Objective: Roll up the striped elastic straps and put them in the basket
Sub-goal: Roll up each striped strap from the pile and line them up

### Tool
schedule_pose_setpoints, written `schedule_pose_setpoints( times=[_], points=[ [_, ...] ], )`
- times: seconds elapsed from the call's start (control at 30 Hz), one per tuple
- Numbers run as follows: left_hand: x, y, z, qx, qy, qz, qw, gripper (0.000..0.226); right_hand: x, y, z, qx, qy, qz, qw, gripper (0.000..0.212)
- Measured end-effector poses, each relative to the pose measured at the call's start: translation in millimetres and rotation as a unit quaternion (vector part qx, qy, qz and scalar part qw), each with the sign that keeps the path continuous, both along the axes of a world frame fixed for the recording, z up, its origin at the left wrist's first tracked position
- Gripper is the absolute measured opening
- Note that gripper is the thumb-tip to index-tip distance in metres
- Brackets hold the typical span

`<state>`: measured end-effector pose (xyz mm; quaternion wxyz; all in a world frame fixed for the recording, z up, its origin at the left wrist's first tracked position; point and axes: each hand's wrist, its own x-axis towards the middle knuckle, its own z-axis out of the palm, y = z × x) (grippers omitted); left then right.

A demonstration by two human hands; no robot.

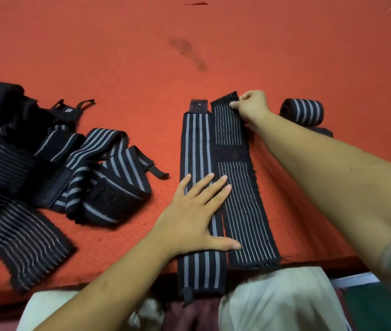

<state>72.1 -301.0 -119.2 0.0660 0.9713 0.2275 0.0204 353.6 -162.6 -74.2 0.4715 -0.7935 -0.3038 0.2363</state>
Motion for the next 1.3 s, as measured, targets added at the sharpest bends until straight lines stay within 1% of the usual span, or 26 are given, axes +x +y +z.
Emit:
schedule_pose_setpoints(
  times=[0.07,0.13,0.27,0.33,0.43,0.5,0.53,0.57,0.6,0.67,0.7,0.73,0.77,0.8,0.87,0.9,0.97,1.07,1.1,1.2,1.23,1.3],
  points=[
    [0.4,-0.2,0.8,-0.003,0.010,0.003,1.000,0.116,-4.8,-10.9,15.5,0.087,0.049,0.013,0.995,0.031],
    [1.2,-1.2,1.9,-0.007,0.011,0.004,1.000,0.116,-12.6,-27.2,34.8,0.157,0.099,0.025,0.982,0.025],
    [1.0,-0.4,3.4,-0.008,0.013,0.006,1.000,0.116,-26.2,-67.2,66.5,0.255,0.176,0.044,0.950,0.017],
    [0.1,0.8,4.0,-0.010,-0.002,0.010,1.000,0.117,-33.1,-90.3,80.5,0.296,0.207,0.053,0.931,0.018],
    [-1.9,0.7,4.3,-0.026,-0.046,0.010,0.999,0.116,-45.8,-129.4,98.5,0.334,0.215,0.072,0.915,0.020],
    [-2.5,1.4,6.6,-0.077,-0.090,0.018,0.993,0.111,-55.9,-159.0,102.2,0.340,0.215,0.092,0.911,0.019],
    [-1.9,0.8,9.7,-0.130,-0.130,0.033,0.982,0.103,-61.3,-174.0,100.1,0.338,0.214,0.100,0.911,0.018],
    [-1.4,-1.6,14.3,-0.190,-0.185,0.055,0.963,0.090,-68.0,-188.2,95.9,0.331,0.211,0.103,0.914,0.017],
    [0.0,-5.8,21.0,-0.239,-0.247,0.085,0.935,0.072,-75.3,-201.5,90.3,0.319,0.203,0.104,0.920,0.016],
    [5.3,-20.7,45.1,-0.292,-0.369,0.164,0.867,0.033,-90.3,-225.0,75.9,0.289,0.188,0.110,0.932,0.014],
    [9.4,-29.5,58.2,-0.337,-0.415,0.199,0.821,0.027,-97.4,-235.5,67.5,0.278,0.190,0.114,0.935,0.015],
    [13.1,-37.5,69.8,-0.392,-0.444,0.228,0.773,0.034,-104.2,-245.3,59.3,0.271,0.194,0.116,0.936,0.018],
    [16.1,-42.7,76.4,-0.443,-0.453,0.250,0.732,0.041,-111.2,-254.9,52.9,0.267,0.199,0.114,0.936,0.021],
    [18.5,-45.7,79.5,-0.485,-0.454,0.258,0.702,0.044,-116.5,-263.0,47.4,0.264,0.203,0.109,0.937,0.020],
    [21.0,-51.8,80.9,-0.538,-0.450,0.255,0.666,0.038,-122.9,-274.6,39.5,0.260,0.211,0.096,0.937,0.016],
    [21.1,-54.3,79.4,-0.550,-0.452,0.249,0.657,0.034,-124.5,-278.4,38.2,0.258,0.213,0.093,0.938,0.015],
    [19.7,-55.7,76.8,-0.554,-0.458,0.241,0.652,0.028,-125.6,-284.0,36.8,0.250,0.220,0.090,0.939,0.013],
    [13.5,-57.4,76.4,-0.589,-0.450,0.218,0.635,0.027,-126.5,-288.8,37.0,0.252,0.244,0.074,0.934,0.010],
    [11.7,-58.5,77.5,-0.598,-0.438,0.208,0.638,0.026,-127.0,-289.4,37.9,0.256,0.249,0.065,0.932,0.009],
    [7.4,-56.5,76.9,-0.579,-0.419,0.191,0.673,0.022,-128.0,-289.9,39.7,0.255,0.244,0.061,0.934,0.006],
    [6.8,-55.5,79.2,-0.571,-0.424,0.199,0.675,0.024,-128.3,-290.3,39.7,0.253,0.239,0.062,0.935,0.007],
    [5.6,-51.5,81.7,-0.565,-0.450,0.219,0.656,0.024,-127.9,-291.2,39.4,0.257,0.230,0.062,0.937,0.008]
  ],
)
